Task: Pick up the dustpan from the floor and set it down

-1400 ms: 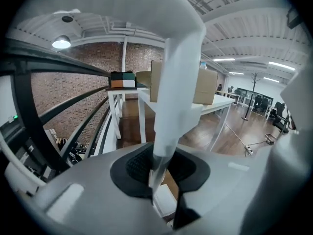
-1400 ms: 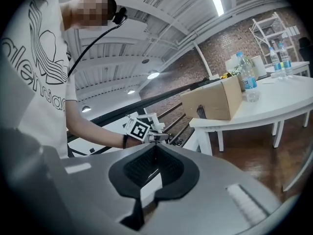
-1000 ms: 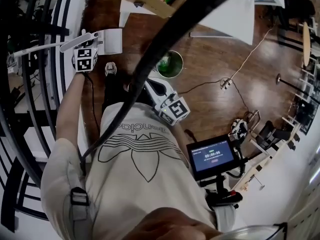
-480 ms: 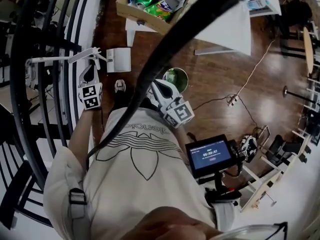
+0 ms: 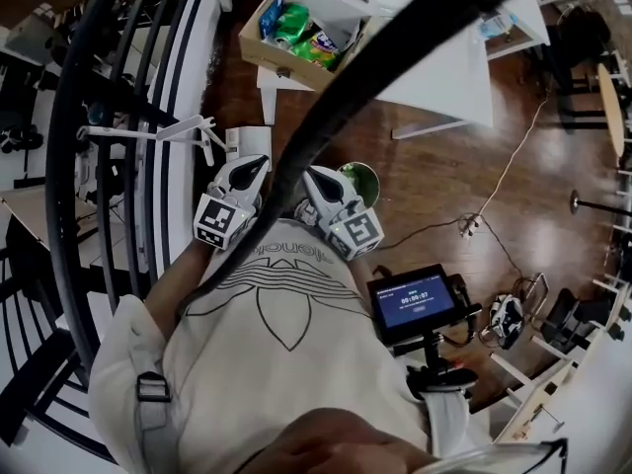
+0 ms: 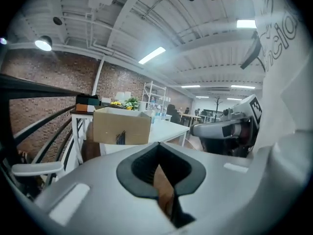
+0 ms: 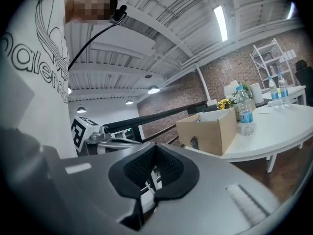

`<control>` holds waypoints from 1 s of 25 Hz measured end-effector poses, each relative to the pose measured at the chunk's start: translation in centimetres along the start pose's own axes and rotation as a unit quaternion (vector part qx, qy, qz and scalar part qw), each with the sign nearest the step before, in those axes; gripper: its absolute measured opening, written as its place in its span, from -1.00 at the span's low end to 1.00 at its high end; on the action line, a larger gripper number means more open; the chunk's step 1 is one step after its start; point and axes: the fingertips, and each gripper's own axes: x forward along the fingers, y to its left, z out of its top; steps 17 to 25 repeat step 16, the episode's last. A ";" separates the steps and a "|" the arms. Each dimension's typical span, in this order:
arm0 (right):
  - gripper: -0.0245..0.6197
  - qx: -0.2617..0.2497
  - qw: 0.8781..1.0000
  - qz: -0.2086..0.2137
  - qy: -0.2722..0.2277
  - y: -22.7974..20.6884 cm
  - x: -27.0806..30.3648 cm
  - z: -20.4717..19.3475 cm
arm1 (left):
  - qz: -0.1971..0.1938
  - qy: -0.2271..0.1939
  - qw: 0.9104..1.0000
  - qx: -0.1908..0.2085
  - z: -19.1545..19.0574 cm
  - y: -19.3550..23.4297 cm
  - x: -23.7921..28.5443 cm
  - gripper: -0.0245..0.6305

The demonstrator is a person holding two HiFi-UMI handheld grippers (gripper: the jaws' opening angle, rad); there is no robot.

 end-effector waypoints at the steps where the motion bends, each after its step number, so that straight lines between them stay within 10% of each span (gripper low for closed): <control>1: -0.92 -0.003 1.000 0.002 -0.001 -0.1 0.2 -0.1 | -0.005 -0.003 1.000 -0.004 0.2 0.0 0.3 -0.86; 25: -0.92 -0.022 1.000 0.013 -0.001 0.1 -1.1 -0.9 | -0.022 -0.008 1.000 -0.002 1.0 -2.1 1.1 -0.86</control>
